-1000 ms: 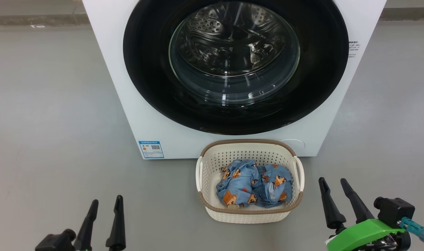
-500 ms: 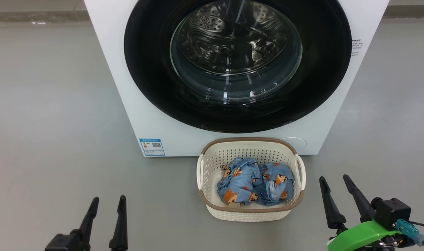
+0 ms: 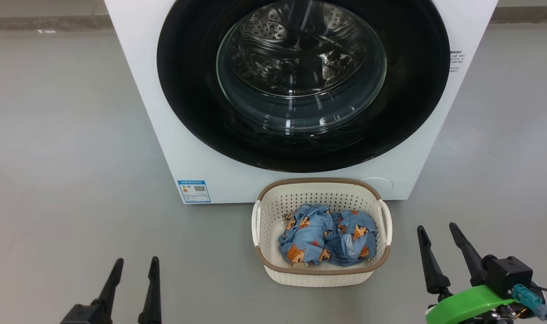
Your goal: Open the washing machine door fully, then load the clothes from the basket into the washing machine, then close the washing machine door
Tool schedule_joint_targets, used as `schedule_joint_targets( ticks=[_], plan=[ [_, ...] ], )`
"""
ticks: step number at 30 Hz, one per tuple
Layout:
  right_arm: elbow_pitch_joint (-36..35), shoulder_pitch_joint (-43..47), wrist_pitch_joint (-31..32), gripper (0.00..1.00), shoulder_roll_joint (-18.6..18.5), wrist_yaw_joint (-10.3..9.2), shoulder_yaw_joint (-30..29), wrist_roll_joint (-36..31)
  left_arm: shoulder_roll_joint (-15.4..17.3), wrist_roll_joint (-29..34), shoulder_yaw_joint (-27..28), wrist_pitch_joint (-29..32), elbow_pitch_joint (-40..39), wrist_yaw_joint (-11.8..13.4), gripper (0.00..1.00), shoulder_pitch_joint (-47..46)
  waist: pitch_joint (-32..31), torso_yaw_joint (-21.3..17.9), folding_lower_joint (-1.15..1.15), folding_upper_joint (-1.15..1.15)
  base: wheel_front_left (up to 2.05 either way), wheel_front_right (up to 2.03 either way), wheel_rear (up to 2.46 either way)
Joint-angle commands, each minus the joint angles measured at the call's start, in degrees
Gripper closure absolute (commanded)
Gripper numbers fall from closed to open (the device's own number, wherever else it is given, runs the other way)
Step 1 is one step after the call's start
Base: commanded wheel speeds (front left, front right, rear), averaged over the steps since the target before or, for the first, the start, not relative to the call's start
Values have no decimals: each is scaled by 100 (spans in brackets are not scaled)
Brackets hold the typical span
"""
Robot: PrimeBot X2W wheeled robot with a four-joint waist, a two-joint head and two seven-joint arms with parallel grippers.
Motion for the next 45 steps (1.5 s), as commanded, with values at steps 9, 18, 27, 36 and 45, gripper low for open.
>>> schedule_joint_targets(
  ticks=[9,18,27,36,45],
  plan=[
    [-179,-54,-71,0,-11,33,48,-86,5,261,260,-78,-66,2,0,-187,-3,-35,0,0,10,10,-19],
    [-192,-85,-71,0,0,33,23,-100,-32,357,291,-78,-66,2,0,-208,34,-53,0,0,71,71,-142],
    [-181,-115,-71,0,17,33,44,-85,-51,396,289,-78,-86,2,0,-237,78,-82,0,0,121,121,-242],
    [-172,-131,-71,0,26,33,34,-80,-52,388,281,-78,-73,2,0,-274,98,-113,0,0,123,123,-246],
    [-166,-96,-71,0,24,33,51,-74,-27,84,150,-78,-62,2,0,-239,59,-126,0,0,102,102,-204]
  ],
)
